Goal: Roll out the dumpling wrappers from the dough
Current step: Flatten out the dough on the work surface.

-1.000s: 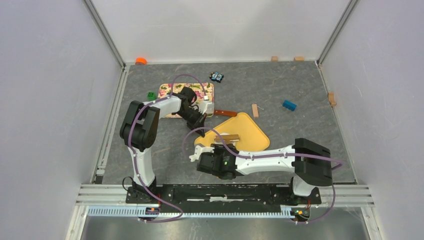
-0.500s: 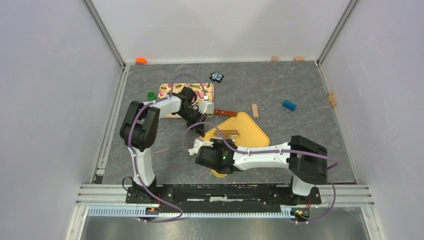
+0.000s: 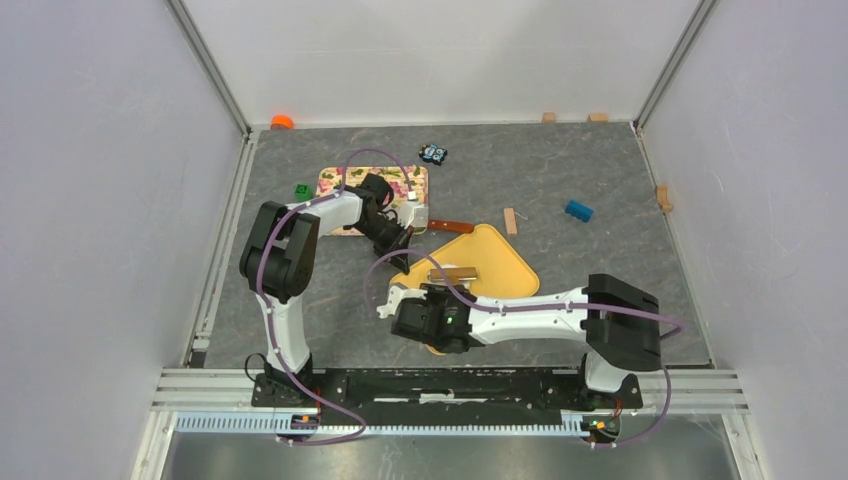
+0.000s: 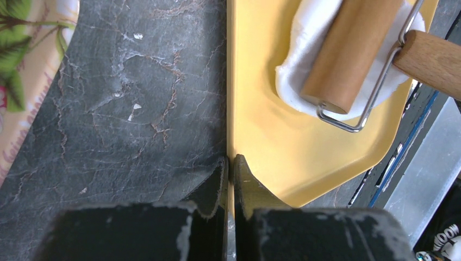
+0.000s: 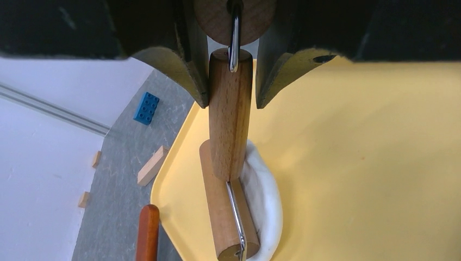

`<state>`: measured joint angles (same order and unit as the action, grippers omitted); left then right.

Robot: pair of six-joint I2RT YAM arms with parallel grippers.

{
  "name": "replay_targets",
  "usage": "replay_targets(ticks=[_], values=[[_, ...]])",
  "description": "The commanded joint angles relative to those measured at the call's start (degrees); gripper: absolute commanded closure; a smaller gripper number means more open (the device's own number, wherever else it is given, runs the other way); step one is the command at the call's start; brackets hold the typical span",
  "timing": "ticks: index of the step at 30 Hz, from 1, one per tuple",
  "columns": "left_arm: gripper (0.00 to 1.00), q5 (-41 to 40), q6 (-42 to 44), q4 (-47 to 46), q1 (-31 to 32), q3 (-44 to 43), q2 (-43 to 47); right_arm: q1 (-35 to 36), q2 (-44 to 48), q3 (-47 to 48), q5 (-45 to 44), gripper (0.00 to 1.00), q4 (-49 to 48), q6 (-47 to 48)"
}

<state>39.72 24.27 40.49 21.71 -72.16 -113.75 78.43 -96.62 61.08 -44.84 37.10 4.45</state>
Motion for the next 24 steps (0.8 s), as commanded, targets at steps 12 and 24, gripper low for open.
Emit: replay_targets(ticks=[12, 24], values=[[0.98, -6.63, 0.14, 0.12, -0.05, 1.23, -3.4, 2.62, -3.17, 1.79, 20.23, 1.0, 5.05, -4.36], [0.98, -6.7, 0.16, 0.06, -0.04, 1.21, -3.39, -3.92, -6.04, 1.07, 19.58, 1.0, -2.12, 1.17]])
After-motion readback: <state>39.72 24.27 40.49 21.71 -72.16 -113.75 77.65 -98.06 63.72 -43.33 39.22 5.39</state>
